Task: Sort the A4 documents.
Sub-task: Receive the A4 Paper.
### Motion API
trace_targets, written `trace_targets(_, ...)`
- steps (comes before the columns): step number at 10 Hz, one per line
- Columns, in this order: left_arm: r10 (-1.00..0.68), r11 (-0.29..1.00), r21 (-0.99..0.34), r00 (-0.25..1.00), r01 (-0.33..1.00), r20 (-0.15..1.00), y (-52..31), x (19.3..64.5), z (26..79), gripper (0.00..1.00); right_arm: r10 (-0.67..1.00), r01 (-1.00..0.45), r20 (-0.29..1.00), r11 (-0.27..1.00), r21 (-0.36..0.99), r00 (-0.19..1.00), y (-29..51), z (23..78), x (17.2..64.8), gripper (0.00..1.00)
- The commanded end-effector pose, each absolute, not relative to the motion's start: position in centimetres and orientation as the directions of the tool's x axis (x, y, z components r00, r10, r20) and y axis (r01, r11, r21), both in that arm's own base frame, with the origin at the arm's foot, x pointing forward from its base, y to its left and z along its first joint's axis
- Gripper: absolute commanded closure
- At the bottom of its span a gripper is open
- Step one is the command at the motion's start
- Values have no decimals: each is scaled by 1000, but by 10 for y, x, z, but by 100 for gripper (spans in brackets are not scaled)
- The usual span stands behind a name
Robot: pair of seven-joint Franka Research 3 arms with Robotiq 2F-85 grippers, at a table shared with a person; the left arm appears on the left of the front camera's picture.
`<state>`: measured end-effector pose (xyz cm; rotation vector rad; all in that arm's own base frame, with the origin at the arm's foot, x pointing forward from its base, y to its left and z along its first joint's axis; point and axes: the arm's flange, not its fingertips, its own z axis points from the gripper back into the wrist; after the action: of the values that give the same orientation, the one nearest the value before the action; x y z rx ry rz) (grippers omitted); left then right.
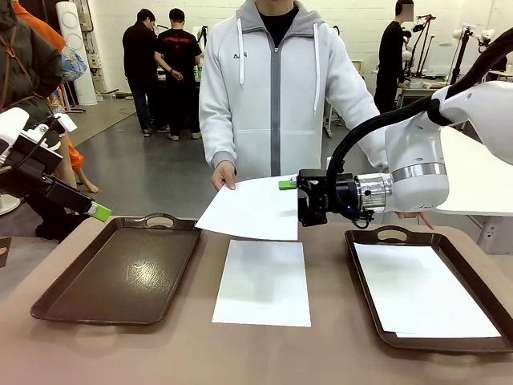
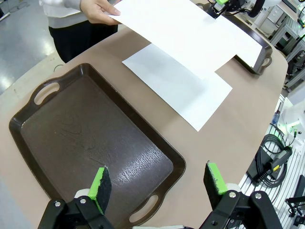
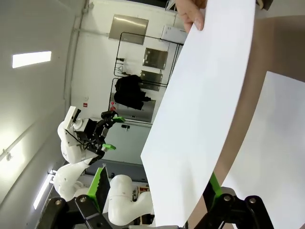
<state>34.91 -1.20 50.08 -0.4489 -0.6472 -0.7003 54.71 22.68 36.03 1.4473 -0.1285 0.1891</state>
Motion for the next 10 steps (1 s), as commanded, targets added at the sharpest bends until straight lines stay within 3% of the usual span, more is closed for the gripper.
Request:
trace_targets(1,-447,670,-167,573,724,687,-10,350,499,0,-8,-147,149,114,982,989,232,357,554,0)
trace_targets(2,-447,670,-167,573,724,687,-10,350,499,0,-8,-133,134,115,984,991,232,356,554,0)
trace_targets(10,-447,670,-167,573,724,687,-10,350,499,0,-11,-81,83,126,989,996,227,356,562,70)
